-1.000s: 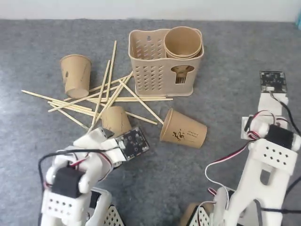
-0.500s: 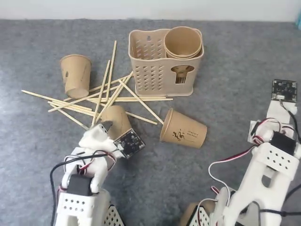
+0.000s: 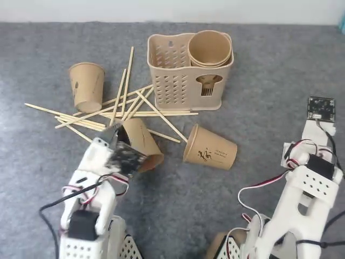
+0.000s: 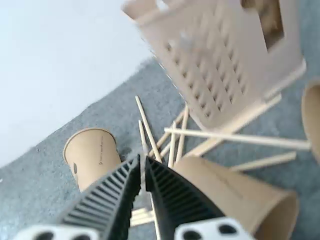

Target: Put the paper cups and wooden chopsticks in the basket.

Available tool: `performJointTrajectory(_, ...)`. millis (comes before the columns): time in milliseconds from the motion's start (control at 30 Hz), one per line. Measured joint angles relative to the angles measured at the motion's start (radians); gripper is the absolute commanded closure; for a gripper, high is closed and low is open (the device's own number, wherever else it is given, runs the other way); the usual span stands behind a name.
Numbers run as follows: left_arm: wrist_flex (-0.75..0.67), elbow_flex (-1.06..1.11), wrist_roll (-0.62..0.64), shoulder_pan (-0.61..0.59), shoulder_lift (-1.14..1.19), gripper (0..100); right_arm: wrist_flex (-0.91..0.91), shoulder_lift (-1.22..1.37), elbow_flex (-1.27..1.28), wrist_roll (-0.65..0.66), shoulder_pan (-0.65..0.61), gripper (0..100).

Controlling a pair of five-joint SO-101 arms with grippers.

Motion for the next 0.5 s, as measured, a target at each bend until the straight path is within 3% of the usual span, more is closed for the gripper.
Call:
performJointTrajectory(100, 0.049, -0.109, 0.109, 0.012, 0.011, 99, -0.023, 0.000, 0.031, 0.000, 0.000, 99.1)
performJointTrajectory(233, 0.115, -0.167, 0.124, 0.058, 0.075, 92, -0.029, 0.000, 0.049, 0.000, 0.000, 99.1)
performJointTrajectory(367, 0.267, -0.198, -0.064, 0.124, 0.123, 76, -0.029, 0.000, 0.071, 0.000, 0.000, 99.1)
performJointTrajectory(500, 0.379, -0.199, -0.245, 0.130, 0.126, 78, -0.035, 0.000, 0.089, 0.000, 0.000, 99.1)
